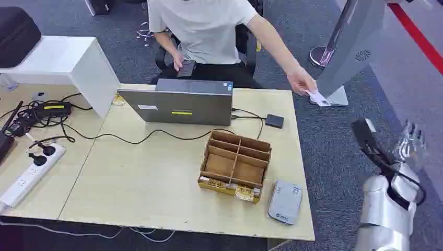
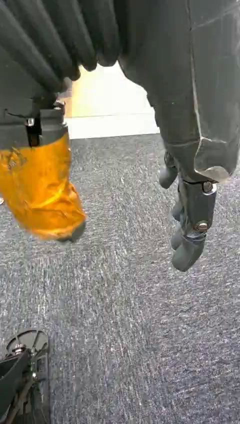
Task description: Pass the card to the sensor for recognition and then transmit it.
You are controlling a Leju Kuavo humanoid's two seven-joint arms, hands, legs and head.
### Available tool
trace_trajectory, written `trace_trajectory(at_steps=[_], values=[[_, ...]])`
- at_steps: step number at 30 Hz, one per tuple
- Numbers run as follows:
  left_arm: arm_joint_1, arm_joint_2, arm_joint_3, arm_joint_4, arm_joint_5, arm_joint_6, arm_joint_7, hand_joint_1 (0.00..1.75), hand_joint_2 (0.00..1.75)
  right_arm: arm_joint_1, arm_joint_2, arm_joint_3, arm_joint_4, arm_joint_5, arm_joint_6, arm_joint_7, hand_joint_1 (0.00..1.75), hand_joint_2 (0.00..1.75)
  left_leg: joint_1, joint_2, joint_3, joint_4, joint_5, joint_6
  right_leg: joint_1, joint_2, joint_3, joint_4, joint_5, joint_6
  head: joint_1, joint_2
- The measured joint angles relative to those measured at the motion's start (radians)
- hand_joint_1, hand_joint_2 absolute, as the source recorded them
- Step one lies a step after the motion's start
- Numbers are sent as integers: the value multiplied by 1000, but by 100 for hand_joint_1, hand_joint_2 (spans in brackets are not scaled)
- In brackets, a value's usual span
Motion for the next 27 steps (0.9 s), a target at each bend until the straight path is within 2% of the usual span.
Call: trace_trajectory(at_steps=[11,14,18,23,27], values=[[-9,-12,37,8,-45,-31,15,0,175,-11,85,289,-179,-6,77,14,0,175,0,1,0,0,0,0,0,1,-1,0,0,0,0,0],[-9,-14,37,8,-65,-6,-29,0,175,-12,103,372,-214,-3,81,40,0,175,0,1,0,0,0,0,0,1,-1,0,0,0,0,0],[-10,-15,37,8,-94,17,-138,0,175,-12,117,449,-249,-15,84,58,0,175,0,1,0,0,0,0,0,1,-1,0,0,0,0,0],[-17,-26,69,16,-38,-126,-172,0,175,-25,125,526,-249,-52,79,50,0,175,0,1,0,0,0,0,0,1,-1,0,0,0,0,0],[-17,-51,90,24,-31,-154,-170,0,175,-34,131,571,-241,-66,78,50,0,175,0,0,0,0,0,0,0,1,-1,0,0,0,0,0]])
